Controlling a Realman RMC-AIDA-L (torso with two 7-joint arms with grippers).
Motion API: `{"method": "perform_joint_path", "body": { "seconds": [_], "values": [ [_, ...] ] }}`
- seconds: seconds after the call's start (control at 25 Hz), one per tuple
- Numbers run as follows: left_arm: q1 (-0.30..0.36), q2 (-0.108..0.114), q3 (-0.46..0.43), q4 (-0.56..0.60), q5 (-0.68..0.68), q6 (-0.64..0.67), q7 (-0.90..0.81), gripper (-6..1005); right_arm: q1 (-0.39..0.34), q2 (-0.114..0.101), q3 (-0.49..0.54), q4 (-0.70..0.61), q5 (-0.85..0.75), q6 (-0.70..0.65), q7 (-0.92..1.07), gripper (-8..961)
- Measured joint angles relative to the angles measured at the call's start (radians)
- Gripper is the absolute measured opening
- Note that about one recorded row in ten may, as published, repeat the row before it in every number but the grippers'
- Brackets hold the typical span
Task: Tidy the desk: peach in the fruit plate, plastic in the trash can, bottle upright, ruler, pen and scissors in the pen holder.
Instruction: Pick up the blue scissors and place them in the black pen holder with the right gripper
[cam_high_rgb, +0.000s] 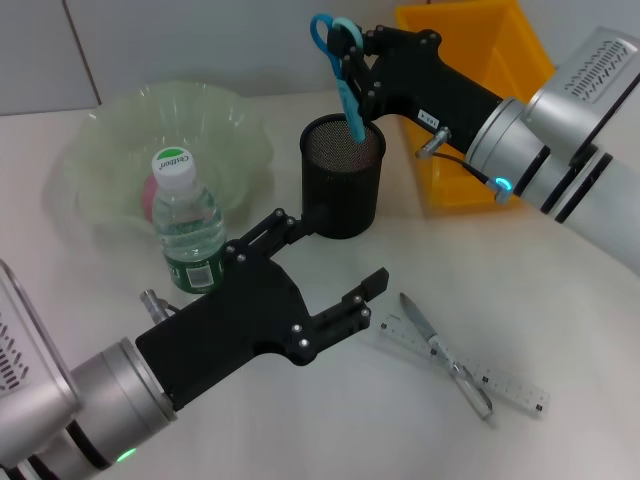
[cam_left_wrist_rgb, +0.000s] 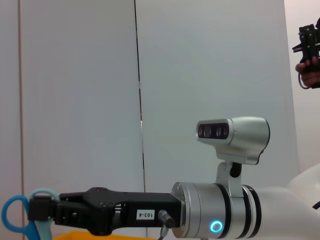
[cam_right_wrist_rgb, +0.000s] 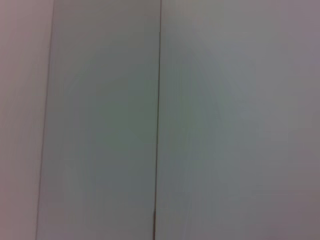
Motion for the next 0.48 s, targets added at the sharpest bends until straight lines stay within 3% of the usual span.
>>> {"method": "perform_joint_path", "body": {
  "seconds": [0.48],
  "values": [
    [-0.029,0.000,0.007,-0.015,0.000,-0.001,0.000,784,-0.002,0.000,-0.008,0.004,0.000,0.047,0.000,133]
  ]
}}
